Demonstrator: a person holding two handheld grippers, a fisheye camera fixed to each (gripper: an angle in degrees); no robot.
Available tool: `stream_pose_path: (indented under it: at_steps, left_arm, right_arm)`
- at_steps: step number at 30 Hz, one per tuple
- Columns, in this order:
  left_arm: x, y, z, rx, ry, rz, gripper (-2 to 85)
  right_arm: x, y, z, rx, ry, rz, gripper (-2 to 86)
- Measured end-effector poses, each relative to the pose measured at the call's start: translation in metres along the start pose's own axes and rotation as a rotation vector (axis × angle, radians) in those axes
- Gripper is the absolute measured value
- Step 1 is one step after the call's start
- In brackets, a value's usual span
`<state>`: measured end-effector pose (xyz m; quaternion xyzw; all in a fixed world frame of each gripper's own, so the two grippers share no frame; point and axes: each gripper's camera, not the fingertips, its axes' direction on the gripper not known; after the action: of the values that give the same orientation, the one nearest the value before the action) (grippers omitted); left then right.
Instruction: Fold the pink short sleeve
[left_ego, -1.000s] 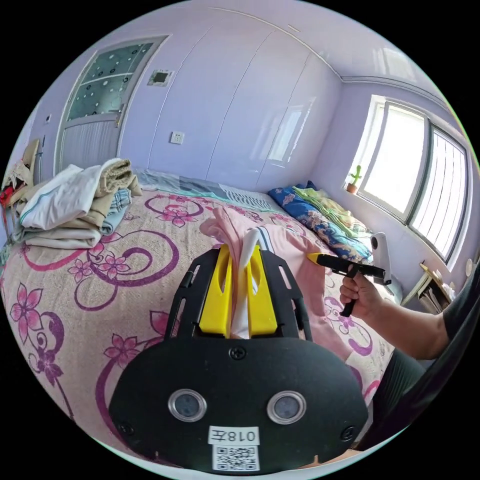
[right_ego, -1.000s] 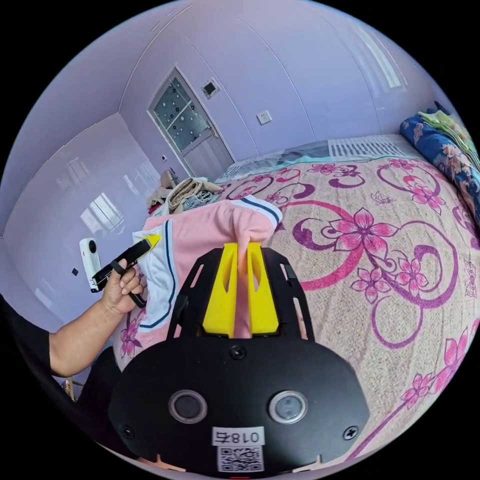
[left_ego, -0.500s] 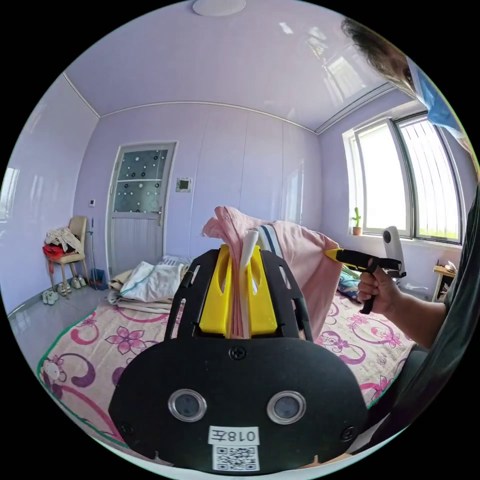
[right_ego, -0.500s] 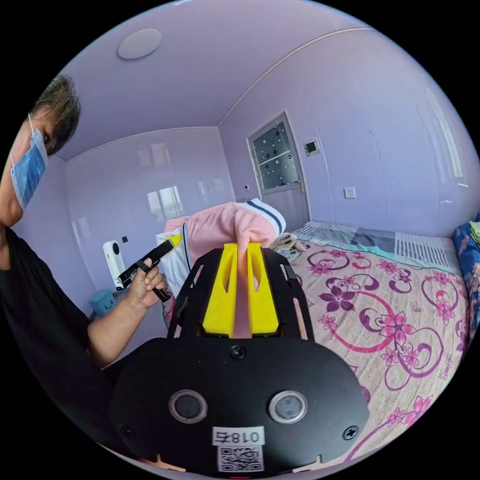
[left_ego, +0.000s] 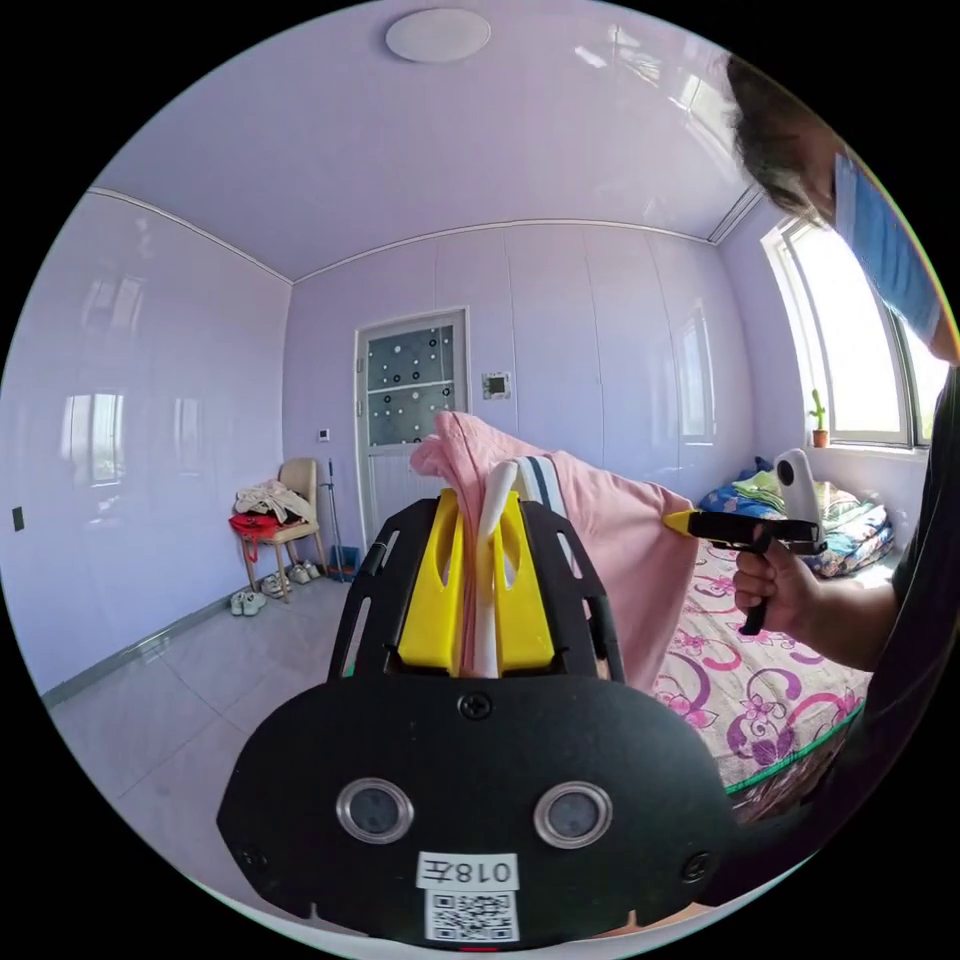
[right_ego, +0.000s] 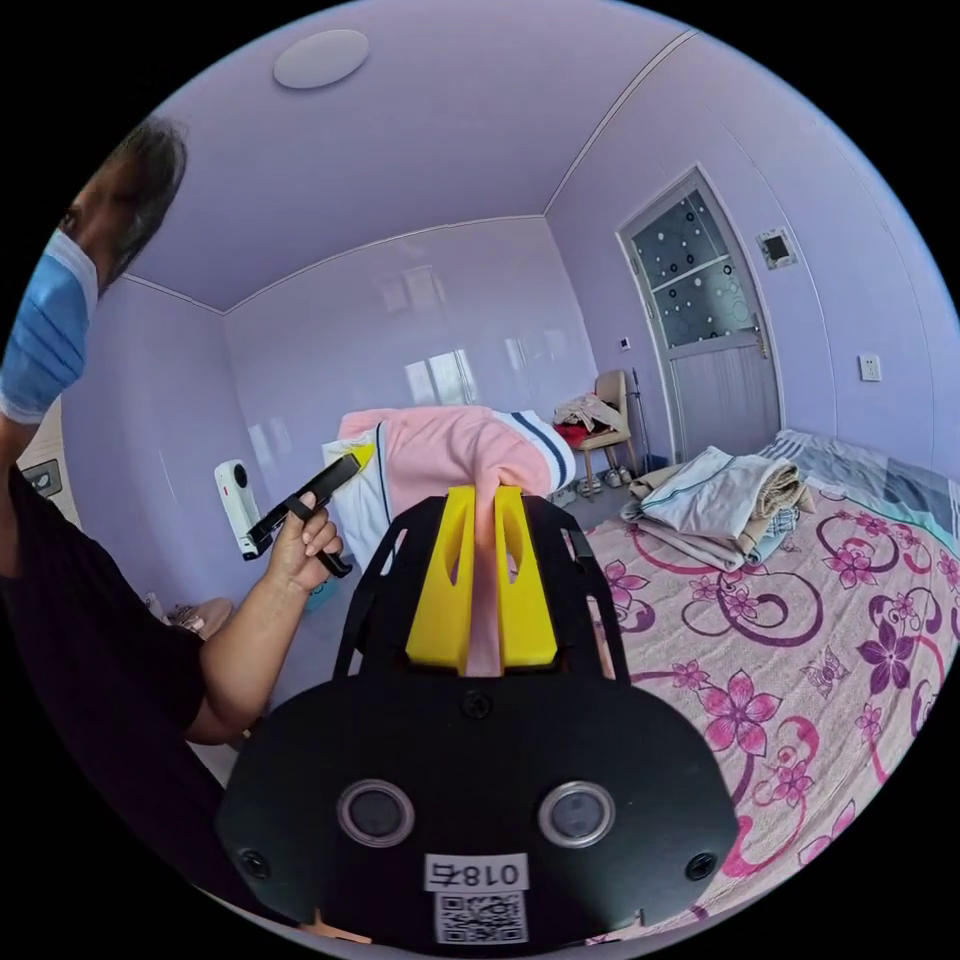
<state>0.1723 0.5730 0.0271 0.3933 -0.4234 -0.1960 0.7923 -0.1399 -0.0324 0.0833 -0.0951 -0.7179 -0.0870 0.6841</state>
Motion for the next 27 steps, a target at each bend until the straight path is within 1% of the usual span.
stream_pose_path:
  at_steps: [4,6,10,12,13,15,16,18,19,21,22,24,25,27]
  left_arm:
    - [0.017,-0.014,0.007,0.053,0.082,-0.017,4.1]
    - [0.049,-0.029,0.026,0.087,0.162,-0.013,4.1]
    - [0.117,-0.054,0.070,0.120,0.329,-0.023,4.0]
    - [0.176,-0.069,0.111,0.095,0.437,-0.062,4.0]
    - [0.193,-0.073,0.121,0.083,0.464,-0.069,4.0]
    - [0.266,-0.087,0.166,0.034,0.560,-0.084,4.1]
    - [0.286,-0.091,0.178,0.020,0.583,-0.085,4.1]
    - [0.366,-0.104,0.230,-0.038,0.673,-0.079,4.1]
    - [0.387,-0.107,0.245,-0.055,0.691,-0.081,4.1]
    - [0.463,-0.119,0.303,-0.107,0.751,-0.100,4.1]
    - [0.481,-0.122,0.319,-0.114,0.763,-0.105,4.1]
    - [0.549,-0.139,0.385,-0.137,0.778,-0.119,4.1]
    - [0.565,-0.144,0.403,-0.140,0.777,-0.119,4.2]
    - [0.628,-0.163,0.488,-0.157,0.743,-0.096,4.4]
  right_arm:
    - [-0.005,-0.006,-0.043,0.033,0.071,-0.016,2.2]
    - [-0.005,-0.007,-0.077,0.053,0.131,-0.019,2.2]
    - [-0.007,0.000,-0.180,0.098,0.341,-0.018,2.2]
    - [-0.008,0.007,-0.228,0.109,0.441,-0.010,2.2]
    - [-0.008,0.013,-0.260,0.111,0.508,-0.003,2.2]
    - [-0.004,0.021,-0.305,0.103,0.618,0.009,2.2]
    - [0.003,0.027,-0.337,0.101,0.678,0.028,2.2]
    - [0.021,0.035,-0.382,0.106,0.757,0.081,2.2]
    - [0.037,0.040,-0.410,0.108,0.802,0.124,2.3]
    - [0.065,0.044,-0.449,0.115,0.862,0.177,2.4]
    - [0.086,0.044,-0.472,0.121,0.907,0.199,2.5]
    - [0.124,0.040,-0.502,0.118,0.968,0.229,2.7]
    - [0.154,0.034,-0.518,0.110,0.997,0.248,2.8]
    - [0.207,0.023,-0.539,0.101,1.020,0.280,3.1]
